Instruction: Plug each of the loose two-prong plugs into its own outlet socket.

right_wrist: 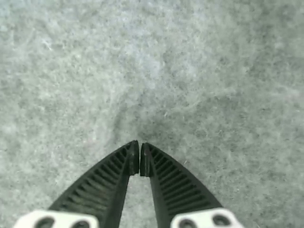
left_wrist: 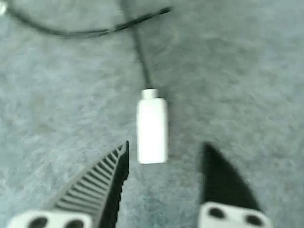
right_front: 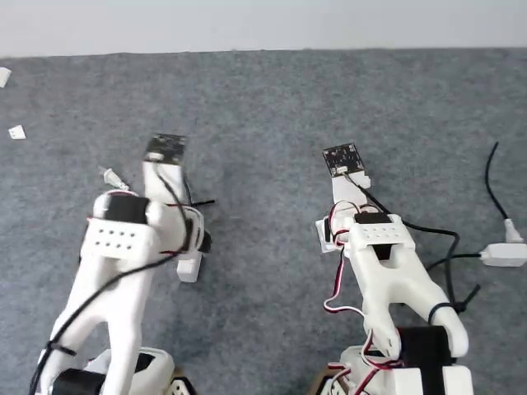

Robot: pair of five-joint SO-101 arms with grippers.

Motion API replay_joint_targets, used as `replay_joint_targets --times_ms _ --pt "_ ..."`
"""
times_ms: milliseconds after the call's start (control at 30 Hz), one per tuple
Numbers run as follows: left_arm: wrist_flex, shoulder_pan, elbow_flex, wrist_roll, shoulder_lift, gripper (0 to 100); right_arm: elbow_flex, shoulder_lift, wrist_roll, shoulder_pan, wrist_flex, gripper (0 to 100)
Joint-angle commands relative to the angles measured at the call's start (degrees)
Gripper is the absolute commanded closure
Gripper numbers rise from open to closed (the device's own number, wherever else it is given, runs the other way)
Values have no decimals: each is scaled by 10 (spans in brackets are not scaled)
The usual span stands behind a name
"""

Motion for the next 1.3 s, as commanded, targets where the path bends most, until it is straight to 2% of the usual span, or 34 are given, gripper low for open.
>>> replay_joint_targets --times_ms 0,67,167,367,733,1267 --pt "6 55 -2 -5 -4 992 -36 0 3 3 -11 987" --pt "-5 73 -2 -5 26 968 -36 0 3 3 -11 987" --pt "-47 88 1 -5 71 989 -36 0 3 3 -11 987" --pt "-106 84 22 -5 143 987 -36 0 3 3 -11 987" --pt "-141 -42 36 -10 183 987 -36 0 5 2 -11 987" --pt "-167 -59 42 -11 180 985 -36 0 5 2 -11 987"
